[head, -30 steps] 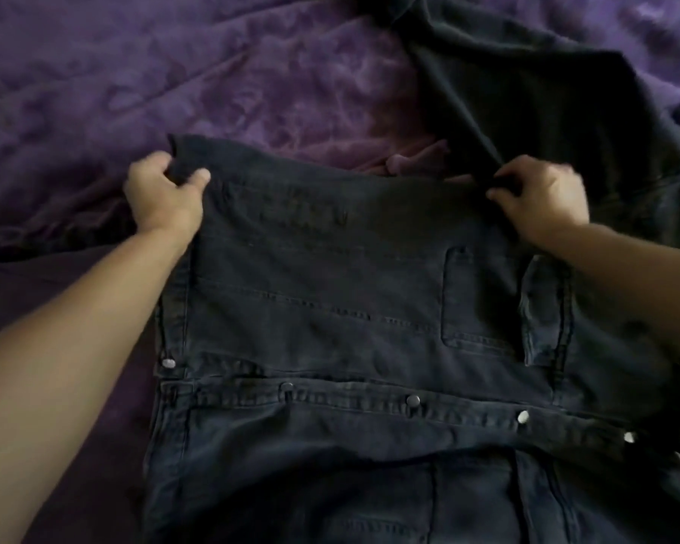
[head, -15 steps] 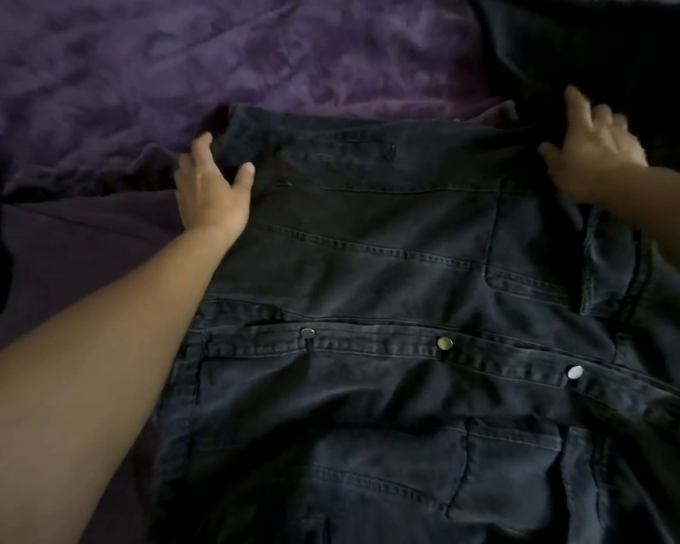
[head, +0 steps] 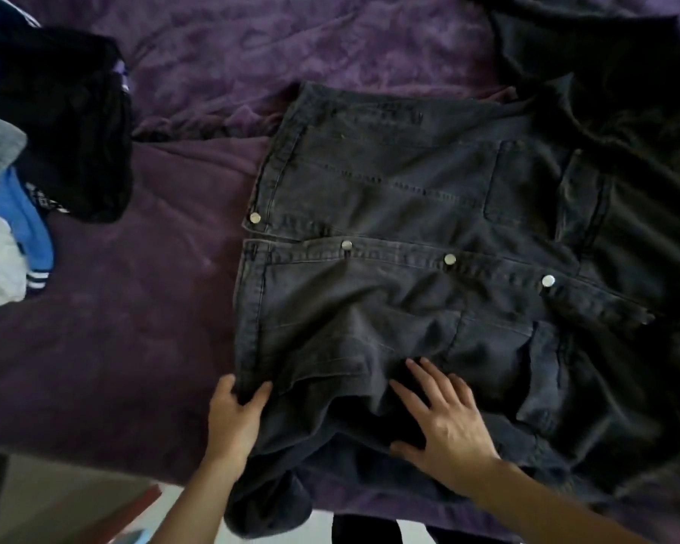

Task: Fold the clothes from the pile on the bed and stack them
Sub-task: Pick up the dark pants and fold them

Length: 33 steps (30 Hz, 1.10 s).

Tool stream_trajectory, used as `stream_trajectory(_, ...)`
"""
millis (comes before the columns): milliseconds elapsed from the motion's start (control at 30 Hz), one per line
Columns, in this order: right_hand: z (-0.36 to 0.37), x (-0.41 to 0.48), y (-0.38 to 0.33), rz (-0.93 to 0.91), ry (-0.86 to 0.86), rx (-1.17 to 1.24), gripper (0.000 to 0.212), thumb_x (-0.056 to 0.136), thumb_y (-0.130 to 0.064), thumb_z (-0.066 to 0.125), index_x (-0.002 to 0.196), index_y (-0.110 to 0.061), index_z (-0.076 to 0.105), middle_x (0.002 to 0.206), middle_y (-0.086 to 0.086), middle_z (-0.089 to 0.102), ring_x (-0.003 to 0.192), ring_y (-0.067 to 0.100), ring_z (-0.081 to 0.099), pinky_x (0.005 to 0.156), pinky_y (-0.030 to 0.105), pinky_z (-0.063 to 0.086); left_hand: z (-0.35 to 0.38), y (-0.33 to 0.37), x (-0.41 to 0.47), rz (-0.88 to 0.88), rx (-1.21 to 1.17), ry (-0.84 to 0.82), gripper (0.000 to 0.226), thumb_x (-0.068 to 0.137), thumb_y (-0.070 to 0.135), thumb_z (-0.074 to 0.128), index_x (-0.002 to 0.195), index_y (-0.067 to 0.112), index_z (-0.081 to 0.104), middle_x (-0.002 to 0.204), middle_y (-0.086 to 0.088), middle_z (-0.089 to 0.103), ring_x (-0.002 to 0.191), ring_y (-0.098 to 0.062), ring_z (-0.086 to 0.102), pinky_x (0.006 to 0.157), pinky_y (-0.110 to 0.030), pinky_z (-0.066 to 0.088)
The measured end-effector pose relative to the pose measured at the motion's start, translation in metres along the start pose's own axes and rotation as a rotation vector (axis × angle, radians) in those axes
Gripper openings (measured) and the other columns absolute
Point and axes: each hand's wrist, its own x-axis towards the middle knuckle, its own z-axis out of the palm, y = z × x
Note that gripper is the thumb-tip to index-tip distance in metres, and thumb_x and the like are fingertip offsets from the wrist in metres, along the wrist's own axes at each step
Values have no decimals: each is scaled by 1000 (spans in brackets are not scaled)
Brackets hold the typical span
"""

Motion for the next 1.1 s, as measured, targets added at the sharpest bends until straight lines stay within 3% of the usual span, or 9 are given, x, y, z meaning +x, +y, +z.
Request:
stream_trajectory(167,-6,-4,18,122,120,170,17,83,-25,73,99,-21,74,108,-3,72,116,18,61,83,36,49,-75,10,16,534,534,204,31,83,29,72,101,20,49,69,-8,64,62,-32,63,55,-37,48)
stream_trajectory(333,16,-35,-2,63,-120,0,55,95,-41,49,147,-31,34,154,-5,33,141,16,30,107,34,30,-94,3,27,464,938,216,57,80,16,74,130,10,46,113,-25,55,100,-47,54,72,-51,47)
stream_trajectory(467,14,-86,-7,192,202,-10,65,78,-30,72,138,-19,49,144,8,45,134,30,40,102,43,37,-68,-15,-23,741,699,249,19,81,27,69,86,15,56,86,-12,57,82,-38,56,63,-46,49)
stream_trajectory(533,20,-118,0,179,323,-32,54,70,-25,79,120,-18,62,130,6,56,120,30,50,90,42,43,-54,-42,-56,850,729,135,33,77,49,64,78,19,52,78,-5,54,77,-33,54,59,-41,45)
stream_trajectory(633,31,-146,7,231,130,-116,58,63,-29,86,116,-19,67,128,4,59,119,29,55,86,43,48,-43,-87,-83,605,869,29,64,61,51,80,108,14,58,102,-12,55,94,-36,52,69,-46,47)
stream_trajectory(733,36,-135,17,302,88,-137,44,71,-25,79,114,-20,69,137,3,56,126,31,50,91,46,45,-39,-109,-81,433,770,-35,63,64,6,78,123,7,56,115,-22,52,105,-42,46,78,-53,49)
stream_trajectory(867,27,-121,17,303,265,21,13,81,-15,69,94,-13,72,103,8,71,100,32,63,84,44,44,-68,-88,-64,539,566,-125,44,65,-18,60,100,6,68,98,-12,68,89,-29,62,82,-32,49)
stream_trajectory(967,12,-155,21,331,260,95,20,84,-28,49,82,-13,62,74,8,67,76,35,62,71,36,44,-117,-48,-46,366,397,-348,47,69,-24,53,85,18,69,83,-1,72,72,-12,61,63,-12,43)
stream_trajectory(1100,-4,-206,36,319,275,56,32,80,-36,36,67,-14,54,63,5,61,63,35,58,54,37,45,-146,-17,-25,225,402,-461,41,76,-20,52,71,16,72,74,-7,71,71,-20,61,65,-26,42)
